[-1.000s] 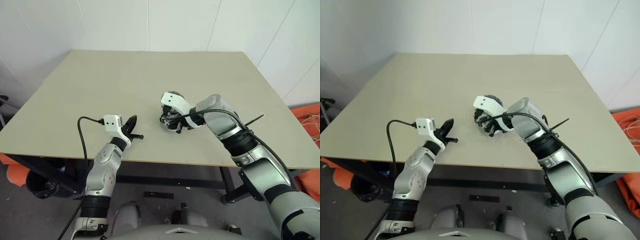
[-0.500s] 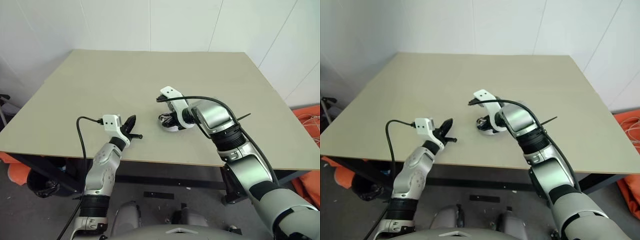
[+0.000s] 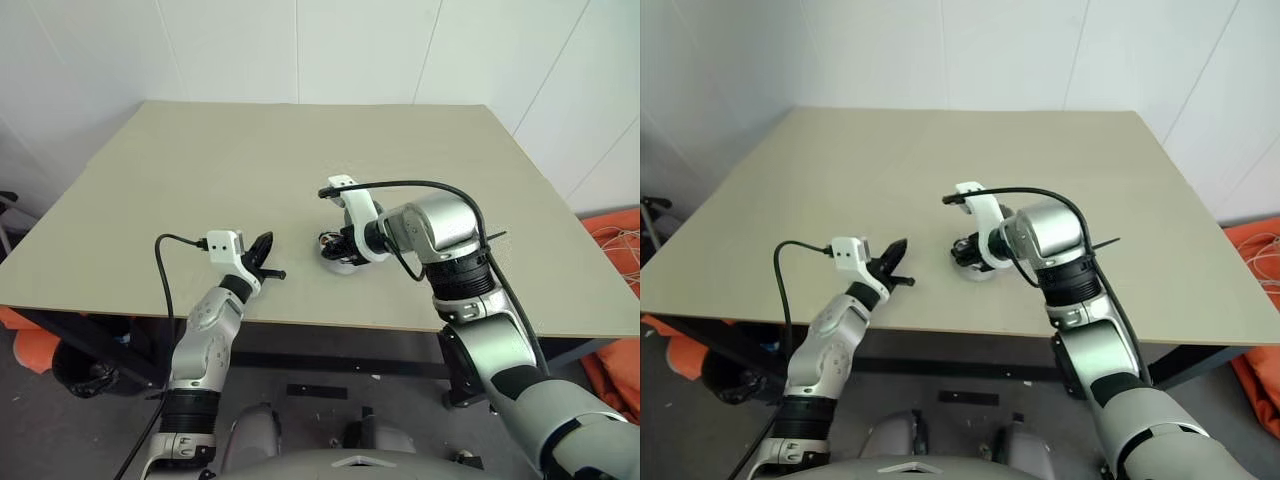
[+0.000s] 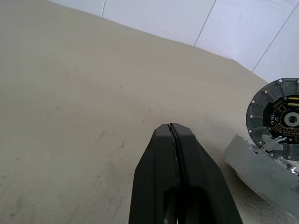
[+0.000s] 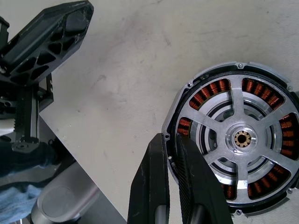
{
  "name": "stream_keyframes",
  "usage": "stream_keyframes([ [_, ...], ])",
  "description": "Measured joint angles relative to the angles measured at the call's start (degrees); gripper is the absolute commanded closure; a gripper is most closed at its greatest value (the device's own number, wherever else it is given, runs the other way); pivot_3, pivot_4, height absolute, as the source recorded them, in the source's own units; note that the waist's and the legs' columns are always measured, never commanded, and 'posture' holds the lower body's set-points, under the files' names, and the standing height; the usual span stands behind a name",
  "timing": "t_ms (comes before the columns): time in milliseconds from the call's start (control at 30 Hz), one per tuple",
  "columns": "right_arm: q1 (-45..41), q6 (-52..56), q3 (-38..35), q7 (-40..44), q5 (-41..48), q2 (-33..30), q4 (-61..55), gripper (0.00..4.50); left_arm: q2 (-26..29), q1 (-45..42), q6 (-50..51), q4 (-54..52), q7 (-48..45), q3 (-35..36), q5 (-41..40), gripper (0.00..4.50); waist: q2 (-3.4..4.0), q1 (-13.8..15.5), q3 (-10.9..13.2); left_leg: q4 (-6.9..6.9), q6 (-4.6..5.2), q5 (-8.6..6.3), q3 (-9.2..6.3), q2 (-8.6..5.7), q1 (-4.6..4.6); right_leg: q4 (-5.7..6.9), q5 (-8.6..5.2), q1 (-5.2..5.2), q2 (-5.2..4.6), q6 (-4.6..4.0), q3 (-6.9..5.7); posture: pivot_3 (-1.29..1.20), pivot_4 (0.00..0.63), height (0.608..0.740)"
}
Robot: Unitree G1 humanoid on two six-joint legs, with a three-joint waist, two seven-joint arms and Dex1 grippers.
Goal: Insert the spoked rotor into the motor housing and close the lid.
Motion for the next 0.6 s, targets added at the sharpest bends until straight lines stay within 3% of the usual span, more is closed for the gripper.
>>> stream_keyframes([
  [200, -4.2, -2.0, -5.4, -6.7, -0.2, 5.4, 9.4, 4.49, 0.0, 0.0, 0.0, 0.2, 0.0, 0.0, 0.0, 4.50, 0.00, -0.1, 0.0, -0.08, -0.09, 0.05, 0.00, 0.00, 0.16, 0.00, 0.00, 0.11, 0.00, -0.01, 0.00, 0.00, 0.000, 0.740],
  [600, -10.8, -23.8, -10.5, -14.8, -0.5, 9.6, 34.4, 4.49, 0.0, 0.0, 0.0, 0.2, 0.0, 0.0, 0.0, 4.50, 0.03, -0.2, 0.0, -0.37, -0.21, 0.10, 0.06, -0.02, 1.12, -0.10, -0.26, 0.68, -0.01, 0.43, 0.03, 0.00, 0.000, 0.740],
])
